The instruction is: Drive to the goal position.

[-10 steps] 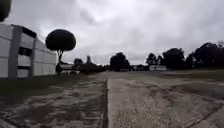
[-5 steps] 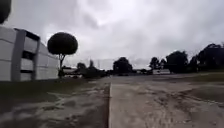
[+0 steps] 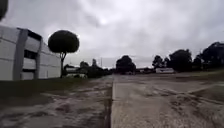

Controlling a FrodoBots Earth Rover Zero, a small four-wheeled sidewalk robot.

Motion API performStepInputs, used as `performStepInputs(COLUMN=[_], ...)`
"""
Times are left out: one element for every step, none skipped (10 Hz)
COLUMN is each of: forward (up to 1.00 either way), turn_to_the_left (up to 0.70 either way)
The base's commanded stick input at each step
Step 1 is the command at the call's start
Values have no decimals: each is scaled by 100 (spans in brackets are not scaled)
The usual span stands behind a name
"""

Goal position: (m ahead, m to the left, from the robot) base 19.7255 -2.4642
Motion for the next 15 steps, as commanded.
performStepInputs(forward=[70,70,70,70,70,70,70,70,70,70,70,70,70,70,70], turn_to_the_left=[0,0,0,0,0,0,0,0,0,0,0,0,0,0,0])
